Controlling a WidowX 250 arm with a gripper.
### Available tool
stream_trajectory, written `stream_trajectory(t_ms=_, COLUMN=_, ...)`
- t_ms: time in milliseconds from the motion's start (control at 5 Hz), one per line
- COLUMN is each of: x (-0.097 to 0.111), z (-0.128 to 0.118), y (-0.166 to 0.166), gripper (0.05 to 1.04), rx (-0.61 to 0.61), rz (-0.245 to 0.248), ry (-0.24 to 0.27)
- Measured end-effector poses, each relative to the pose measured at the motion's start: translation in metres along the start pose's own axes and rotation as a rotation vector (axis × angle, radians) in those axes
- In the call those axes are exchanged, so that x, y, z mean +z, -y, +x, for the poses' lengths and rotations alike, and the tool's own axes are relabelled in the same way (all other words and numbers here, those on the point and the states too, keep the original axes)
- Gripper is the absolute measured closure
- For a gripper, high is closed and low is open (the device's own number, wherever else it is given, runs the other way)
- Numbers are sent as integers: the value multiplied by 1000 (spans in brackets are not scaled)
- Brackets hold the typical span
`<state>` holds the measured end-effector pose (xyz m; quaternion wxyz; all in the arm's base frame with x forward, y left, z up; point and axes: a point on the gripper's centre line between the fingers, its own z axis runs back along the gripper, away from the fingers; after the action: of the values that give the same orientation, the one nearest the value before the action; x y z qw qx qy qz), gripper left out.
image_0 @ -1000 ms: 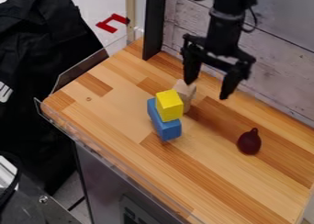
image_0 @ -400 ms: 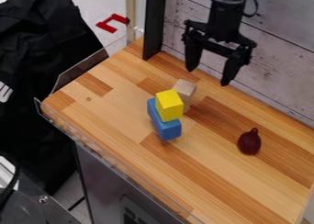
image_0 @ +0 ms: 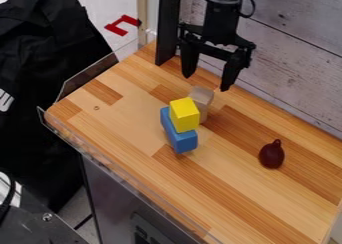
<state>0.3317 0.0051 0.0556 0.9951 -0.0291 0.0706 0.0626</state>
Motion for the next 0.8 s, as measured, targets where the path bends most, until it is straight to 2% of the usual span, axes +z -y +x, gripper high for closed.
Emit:
stream_trajectory(t_ms=400, x=-10, z=-1, y=-3, gripper=85, rx=23, rz=-6, ry=-33)
stream_trajectory(t_ms=600, x=-23, z=-3, y=-6, gripper=85, rx=40, rz=-15, ry=-87)
stream_trajectory(t_ms=800, x=-30, z=-5, y=-10, gripper=85, rx=63, rz=-16, ry=-118)
